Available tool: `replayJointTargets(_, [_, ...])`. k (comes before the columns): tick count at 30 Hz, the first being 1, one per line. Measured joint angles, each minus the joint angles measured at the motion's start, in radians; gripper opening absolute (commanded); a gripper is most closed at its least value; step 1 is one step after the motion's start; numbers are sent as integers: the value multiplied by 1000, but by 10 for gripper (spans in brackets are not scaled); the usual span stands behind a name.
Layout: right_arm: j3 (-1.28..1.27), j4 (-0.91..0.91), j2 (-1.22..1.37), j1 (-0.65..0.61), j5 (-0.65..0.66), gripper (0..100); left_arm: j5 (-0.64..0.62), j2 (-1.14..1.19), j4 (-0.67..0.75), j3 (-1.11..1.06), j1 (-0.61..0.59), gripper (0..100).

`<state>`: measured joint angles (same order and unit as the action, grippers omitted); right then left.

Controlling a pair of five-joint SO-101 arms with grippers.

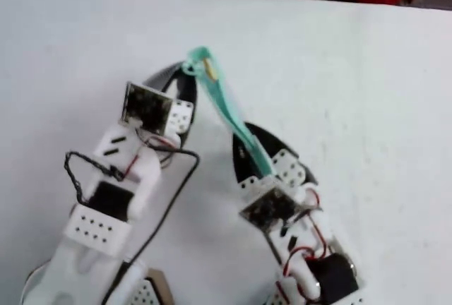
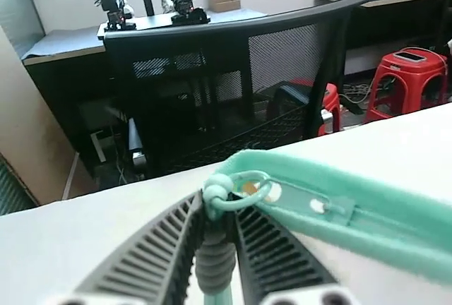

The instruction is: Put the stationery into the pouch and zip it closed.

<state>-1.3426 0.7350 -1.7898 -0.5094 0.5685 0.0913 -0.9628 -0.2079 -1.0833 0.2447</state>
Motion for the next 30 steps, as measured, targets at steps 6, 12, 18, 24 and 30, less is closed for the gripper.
replayJointTargets(6, [14, 75, -14, -129, 34, 19, 0, 5, 3, 0, -29, 22])
replayJointTargets(12, [58, 152, -14, -160, 34, 19, 0, 6, 23, -2, -100, 22])
replayJointTargets(18, [92, 189, -6, -161, 14, 19, 0, 6, 23, -2, -101, 22])
replayJointTargets(24, [190, 284, -8, -210, -5, 19, 0, 8, 23, -2, -141, 22])
replayJointTargets(30, [199, 298, -6, -226, -23, 19, 0, 103, 64, -2, -166, 22])
